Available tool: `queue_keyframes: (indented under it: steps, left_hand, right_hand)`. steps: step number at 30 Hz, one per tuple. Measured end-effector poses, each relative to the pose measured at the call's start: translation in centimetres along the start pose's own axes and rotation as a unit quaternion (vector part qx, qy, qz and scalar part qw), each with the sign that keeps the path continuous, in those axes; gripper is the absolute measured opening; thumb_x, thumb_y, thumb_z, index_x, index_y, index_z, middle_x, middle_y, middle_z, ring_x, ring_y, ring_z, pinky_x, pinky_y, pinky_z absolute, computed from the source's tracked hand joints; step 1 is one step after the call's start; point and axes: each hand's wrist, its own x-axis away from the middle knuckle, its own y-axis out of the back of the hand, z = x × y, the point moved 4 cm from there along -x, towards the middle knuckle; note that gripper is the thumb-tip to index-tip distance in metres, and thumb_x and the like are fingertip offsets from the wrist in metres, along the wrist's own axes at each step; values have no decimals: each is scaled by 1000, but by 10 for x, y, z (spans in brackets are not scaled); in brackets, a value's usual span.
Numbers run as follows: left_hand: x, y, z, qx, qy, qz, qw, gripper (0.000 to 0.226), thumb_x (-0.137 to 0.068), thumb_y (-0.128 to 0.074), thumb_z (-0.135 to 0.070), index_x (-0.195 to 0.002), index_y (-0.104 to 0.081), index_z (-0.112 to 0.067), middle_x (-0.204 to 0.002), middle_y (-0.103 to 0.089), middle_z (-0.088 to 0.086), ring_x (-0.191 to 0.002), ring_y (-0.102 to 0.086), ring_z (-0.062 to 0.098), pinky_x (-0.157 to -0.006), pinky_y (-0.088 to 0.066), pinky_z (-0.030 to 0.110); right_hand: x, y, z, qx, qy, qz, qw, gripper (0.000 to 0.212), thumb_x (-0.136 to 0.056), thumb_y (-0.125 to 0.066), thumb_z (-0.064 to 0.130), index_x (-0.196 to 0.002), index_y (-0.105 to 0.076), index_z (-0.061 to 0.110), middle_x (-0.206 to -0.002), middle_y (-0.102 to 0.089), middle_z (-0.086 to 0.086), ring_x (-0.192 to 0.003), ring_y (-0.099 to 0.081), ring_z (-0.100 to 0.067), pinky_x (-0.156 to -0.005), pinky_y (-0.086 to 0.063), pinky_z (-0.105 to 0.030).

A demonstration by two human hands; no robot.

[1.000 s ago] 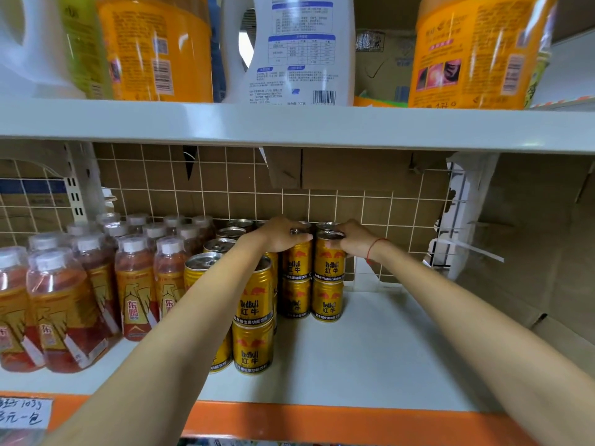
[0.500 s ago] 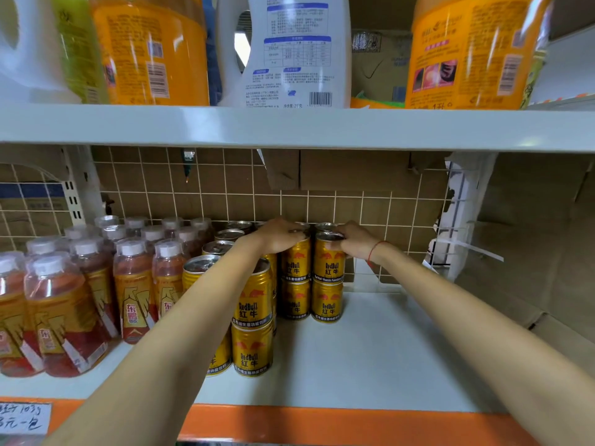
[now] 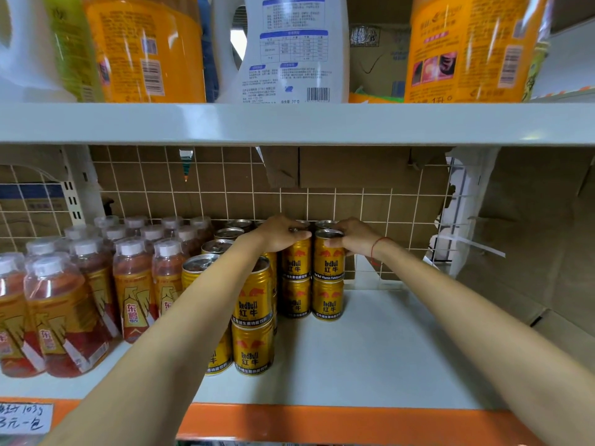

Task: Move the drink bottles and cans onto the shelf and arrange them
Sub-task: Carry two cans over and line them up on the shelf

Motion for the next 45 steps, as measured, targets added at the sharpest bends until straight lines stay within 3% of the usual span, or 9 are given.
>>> queue_keyframes:
  steps: [11,17,23,26,32,37,41,45]
  left_hand:
    - [-2,-1,3,-17,0,1,1000,52,-96,-46,-45,-142,-42,-22,-149,-39,8,-137,-35,27,-106,-34,37]
    - [3,1,-1,-38,5,0,999,53,-97,-44,-47,-144,-40,-22,-151,-35,8,-138,-33,29,-107,-33,38]
    - [21,-1,-16,-96,10,7,995,62,-97,-41,-51,-148,-29,-18,-151,-36,9,-136,-36,28,-105,-33,36]
    - [36,0,-24,-130,0,-10,991,68,-96,-41,-51,-151,-20,-16,-155,-28,9,-141,-29,27,-111,-27,37]
    - [69,-1,-17,-175,-27,-36,984,73,-95,-41,-53,-153,-10,-20,-160,-10,8,-147,-9,28,-118,-12,46]
    - [98,0,-16,-176,-38,-73,981,74,-95,-41,-53,-153,-11,-20,-159,-13,9,-146,-9,29,-119,-9,45]
    - [128,-3,-9,-194,-26,-82,977,76,-94,-39,-56,-153,-8,-20,-160,-9,7,-147,-6,28,-118,-7,45]
    - [163,-4,-2,-201,-7,-102,974,75,-95,-37,-55,-153,-5,-19,-160,-6,6,-147,-1,27,-118,-4,43]
  right_hand:
    - [4,-2,1,2,-1,-7,1000,42,-87,-65,25,-125,-55,10,-122,-62,-11,-111,-59,-25,-96,-50,-41]
    - [16,0,10,62,26,-36,997,43,-89,-62,26,-129,-52,13,-128,-58,-8,-116,-54,-22,-85,-39,-24]
    - [29,-7,15,67,23,-16,997,46,-87,-65,27,-129,-50,16,-130,-57,-7,-119,-52,-23,-92,-39,-27]
    - [38,-11,23,56,28,-20,998,50,-85,-67,23,-130,-48,15,-130,-55,-8,-120,-51,-26,-96,-39,-32]
    - [65,-20,37,38,25,-19,999,53,-82,-70,21,-130,-48,17,-128,-56,-7,-118,-52,-24,-91,-38,-27]
    - [88,-28,42,92,33,-29,995,74,-80,-71,32,-144,-35,19,-146,-38,-8,-134,-35,-28,-107,-31,-37]
    - [107,-37,53,110,78,-35,990,72,-81,-70,31,-143,-36,17,-147,-38,-8,-136,-33,-28,-113,-27,-40]
    - [121,-49,60,139,82,-15,987,80,-83,-68,35,-147,-26,14,-154,-24,-9,-142,-20,-28,-117,-17,-38]
